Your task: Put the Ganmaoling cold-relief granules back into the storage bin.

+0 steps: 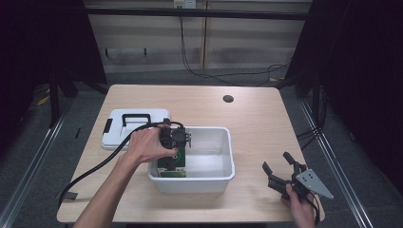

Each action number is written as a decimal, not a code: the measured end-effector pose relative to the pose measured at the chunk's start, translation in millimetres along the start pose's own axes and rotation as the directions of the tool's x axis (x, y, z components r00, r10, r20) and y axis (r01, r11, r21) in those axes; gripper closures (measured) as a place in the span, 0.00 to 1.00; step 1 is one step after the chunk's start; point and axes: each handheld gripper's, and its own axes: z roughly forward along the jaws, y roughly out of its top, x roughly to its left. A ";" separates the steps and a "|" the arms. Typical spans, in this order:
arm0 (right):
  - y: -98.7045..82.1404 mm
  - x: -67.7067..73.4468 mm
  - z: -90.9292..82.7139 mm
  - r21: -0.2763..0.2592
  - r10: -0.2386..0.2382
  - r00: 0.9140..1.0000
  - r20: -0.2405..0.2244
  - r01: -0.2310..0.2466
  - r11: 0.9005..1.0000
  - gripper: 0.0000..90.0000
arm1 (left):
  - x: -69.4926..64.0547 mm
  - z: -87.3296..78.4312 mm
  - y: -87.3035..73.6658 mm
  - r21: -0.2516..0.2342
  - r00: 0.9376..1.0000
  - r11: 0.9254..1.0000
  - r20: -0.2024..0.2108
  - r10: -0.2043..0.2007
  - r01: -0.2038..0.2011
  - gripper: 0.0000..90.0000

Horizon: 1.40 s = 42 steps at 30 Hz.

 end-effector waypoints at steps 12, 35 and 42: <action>0.0 0.0 0.0 -0.001 -0.001 1.000 -0.002 0.001 1.000 0.14 | 2.9 1.6 0.8 0.023 0.999 0.999 0.029 -0.028 0.027 0.14; 0.0 0.1 0.0 0.000 0.001 1.000 -0.002 -0.001 1.000 0.14 | 7.3 -17.1 -6.4 -0.088 0.997 0.994 0.061 -0.056 0.061 0.08; 0.1 0.1 -0.1 0.000 0.001 1.000 -0.002 -0.001 1.000 0.14 | 7.8 -27.2 -12.0 -0.163 0.996 0.983 0.042 -0.076 0.082 0.09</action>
